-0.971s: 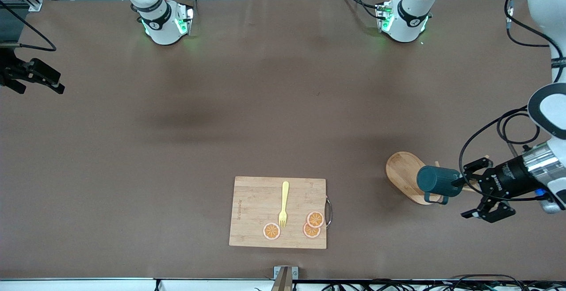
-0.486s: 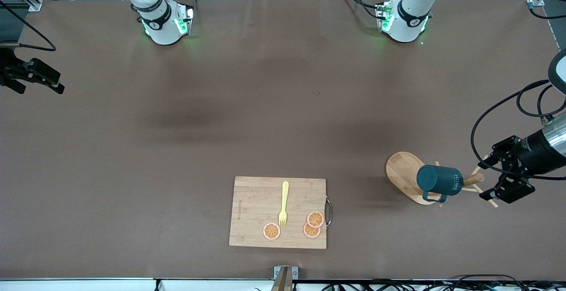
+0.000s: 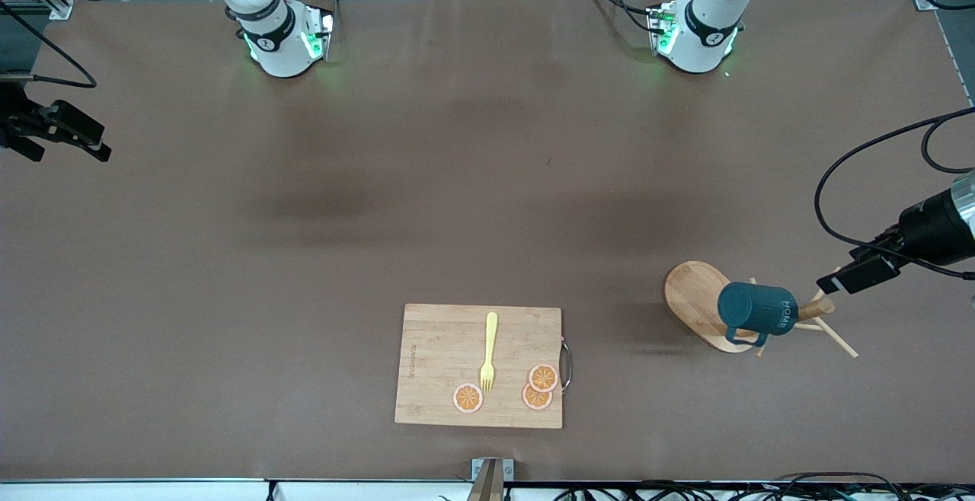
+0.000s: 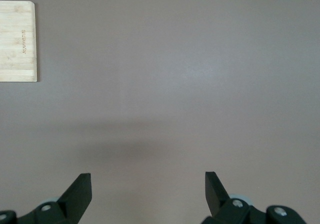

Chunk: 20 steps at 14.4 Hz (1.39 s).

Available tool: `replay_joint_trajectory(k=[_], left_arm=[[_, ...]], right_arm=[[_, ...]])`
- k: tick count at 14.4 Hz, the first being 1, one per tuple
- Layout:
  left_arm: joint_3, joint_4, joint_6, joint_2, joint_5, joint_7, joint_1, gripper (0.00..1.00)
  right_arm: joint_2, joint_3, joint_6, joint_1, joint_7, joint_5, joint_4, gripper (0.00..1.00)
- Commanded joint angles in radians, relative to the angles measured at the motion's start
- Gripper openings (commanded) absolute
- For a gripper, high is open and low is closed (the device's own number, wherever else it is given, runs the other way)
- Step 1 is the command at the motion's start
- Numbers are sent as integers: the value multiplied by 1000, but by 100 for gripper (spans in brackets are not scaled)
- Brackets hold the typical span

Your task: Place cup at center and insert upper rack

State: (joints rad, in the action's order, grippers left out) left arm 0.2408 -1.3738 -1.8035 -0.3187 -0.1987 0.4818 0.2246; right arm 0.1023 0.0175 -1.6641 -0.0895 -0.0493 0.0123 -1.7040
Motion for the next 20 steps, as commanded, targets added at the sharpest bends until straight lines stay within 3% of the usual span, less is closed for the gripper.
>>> replay_joint_trajectory(k=[1,6,14,18,20], left_arm=[[2,-82,13,85,45,-89,6,100],[5,-108,108,164,70,-257,7,100],[0,-212,151,299,70,-310,-13,100],[-127,-188,138,290,88,-310,-166,100],[-133,-172,138,285,111,-310,-175,100]], right_arm=[[19,1,3,0,0,-8,-8,100],[19,1,3,0,0,-8,-8,100],[17,1,3,2,0,-8,-8,100],[19,1,4,2,0,-8,-8,100],[17,1,-3,1,0,-8,-8,100]])
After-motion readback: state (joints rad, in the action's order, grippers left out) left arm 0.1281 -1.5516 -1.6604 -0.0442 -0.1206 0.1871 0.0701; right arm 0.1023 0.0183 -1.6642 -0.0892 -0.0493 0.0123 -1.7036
